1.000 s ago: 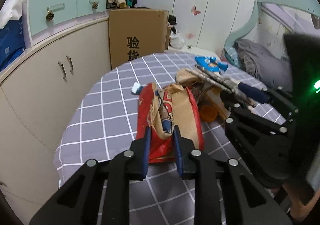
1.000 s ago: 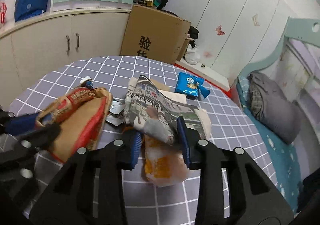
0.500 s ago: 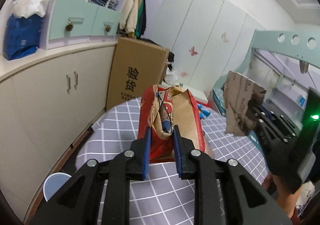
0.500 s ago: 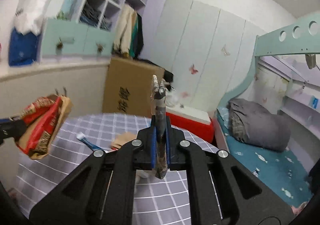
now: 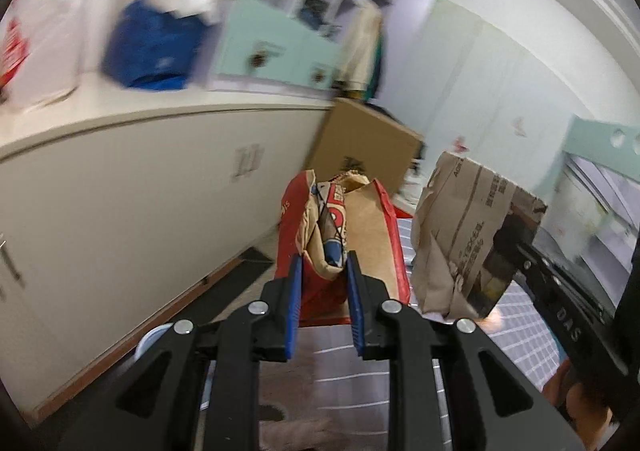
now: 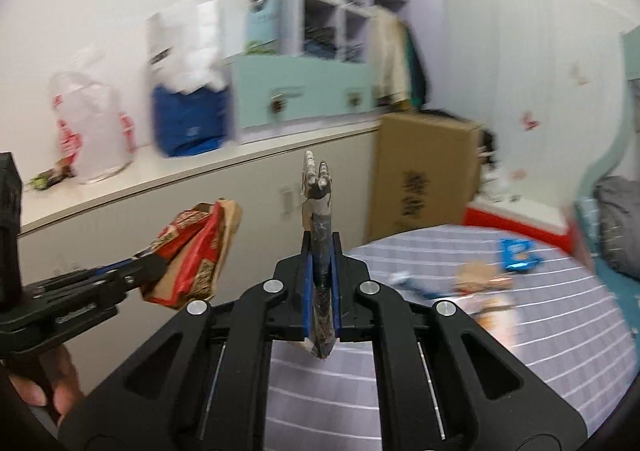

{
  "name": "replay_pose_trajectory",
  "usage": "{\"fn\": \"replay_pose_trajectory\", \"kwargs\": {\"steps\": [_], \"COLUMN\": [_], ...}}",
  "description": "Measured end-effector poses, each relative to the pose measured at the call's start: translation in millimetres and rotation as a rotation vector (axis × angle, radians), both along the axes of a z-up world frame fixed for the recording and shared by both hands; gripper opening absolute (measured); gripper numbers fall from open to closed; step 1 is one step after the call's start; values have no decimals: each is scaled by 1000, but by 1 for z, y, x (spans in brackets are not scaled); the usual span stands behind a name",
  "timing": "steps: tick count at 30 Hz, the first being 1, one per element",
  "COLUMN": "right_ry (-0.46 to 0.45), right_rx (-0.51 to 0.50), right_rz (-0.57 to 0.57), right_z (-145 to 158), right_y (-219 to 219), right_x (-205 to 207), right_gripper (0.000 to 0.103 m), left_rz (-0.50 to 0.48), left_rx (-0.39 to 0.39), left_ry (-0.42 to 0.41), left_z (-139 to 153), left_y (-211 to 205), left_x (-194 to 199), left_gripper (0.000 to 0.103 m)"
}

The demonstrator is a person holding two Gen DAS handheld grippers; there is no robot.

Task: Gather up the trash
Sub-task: 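Carry both items to the wastebasket and release them inside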

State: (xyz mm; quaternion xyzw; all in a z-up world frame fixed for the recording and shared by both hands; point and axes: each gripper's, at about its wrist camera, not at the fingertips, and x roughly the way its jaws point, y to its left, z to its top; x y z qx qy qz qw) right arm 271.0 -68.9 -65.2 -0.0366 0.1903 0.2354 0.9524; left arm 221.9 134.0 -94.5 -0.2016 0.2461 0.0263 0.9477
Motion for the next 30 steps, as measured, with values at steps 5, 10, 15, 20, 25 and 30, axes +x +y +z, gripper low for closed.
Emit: {"fn": "replay_pose_trajectory", "kwargs": {"steps": [5,10,15,20,25,30], "right_ry": [87,223,368,510,610,630], "right_rx": [-2,-40,-102,-153,-161,-150], "right_rz": [129,225,257,238,203,179], "right_z": [-28,-79,-142,-211,-262,-292], "right_y": [75,147,195,217,230,242], "right_x": [-3,2,25,47,70,90], "right_gripper": [8,8,8,8,8,11], "left_rz": [127,226,252,272,270,266], "left_rx": [-26,-62,-104,-155,-187,-190], "left_ry": [67,170,290,411,497,545], "left_z": [-29,-77,-136,-199,-243,-270], "left_y": [63,121,156,179,189,195], "left_x": [-14,-16,1,20,38,51], "left_gripper": [20,20,20,20,20,20]}}
